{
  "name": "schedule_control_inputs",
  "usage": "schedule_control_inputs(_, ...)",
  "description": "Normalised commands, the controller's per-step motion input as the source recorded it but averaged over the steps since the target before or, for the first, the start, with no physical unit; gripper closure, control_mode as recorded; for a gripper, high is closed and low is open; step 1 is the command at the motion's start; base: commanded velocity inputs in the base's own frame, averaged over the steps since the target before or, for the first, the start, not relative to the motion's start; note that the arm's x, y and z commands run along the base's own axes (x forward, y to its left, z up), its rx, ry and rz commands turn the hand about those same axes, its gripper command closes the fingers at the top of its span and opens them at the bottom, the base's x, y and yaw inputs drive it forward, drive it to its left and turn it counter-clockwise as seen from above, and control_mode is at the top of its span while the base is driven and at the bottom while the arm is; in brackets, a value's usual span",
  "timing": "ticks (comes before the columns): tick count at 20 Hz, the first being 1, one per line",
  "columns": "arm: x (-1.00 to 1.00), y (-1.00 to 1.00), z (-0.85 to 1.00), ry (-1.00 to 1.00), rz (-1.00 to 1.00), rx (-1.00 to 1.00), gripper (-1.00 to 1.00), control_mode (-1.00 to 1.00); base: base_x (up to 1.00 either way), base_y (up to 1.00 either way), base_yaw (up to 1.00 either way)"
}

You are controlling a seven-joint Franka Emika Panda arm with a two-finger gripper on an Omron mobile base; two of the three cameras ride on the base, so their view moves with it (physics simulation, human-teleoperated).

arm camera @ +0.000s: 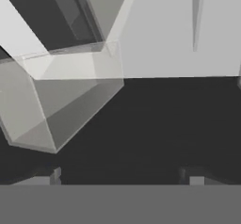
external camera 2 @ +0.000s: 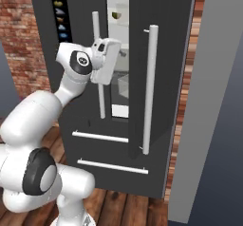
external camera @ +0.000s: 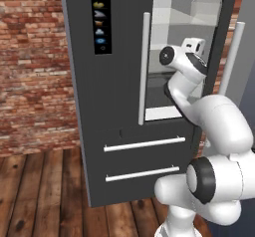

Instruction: Retrieve the kiwi and pear from the fridge and place them into the bowl on the dining table.

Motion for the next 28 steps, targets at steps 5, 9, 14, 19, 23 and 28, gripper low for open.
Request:
schedule_control_inputs(5,0.10,-0.61,-0.24,0.02,0.00,0.00,-1.00,-1.00,0.00,0.00,0.00)
schedule_control_inputs(9,-0.12,-0.94,-0.11,0.03,-0.03,0.00,-1.00,-1.00,0.00,0.00,0.00)
schedule_control_inputs(14,-0.30,-1.00,-0.09,0.07,-0.08,0.00,-1.00,-1.00,0.00,0.00,0.00)
schedule_control_inputs(19,-0.52,-1.00,-0.10,0.06,-0.10,0.00,-1.00,-1.00,0.00,0.00,0.00)
schedule_control_inputs(23,-0.78,-1.00,-0.03,0.00,-0.09,0.00,-1.00,-1.00,0.00,0.00,0.00)
schedule_control_inputs(28,-0.80,-0.25,0.28,-0.08,-0.01,0.00,-1.00,-1.00,0.00,0.00,0.00)
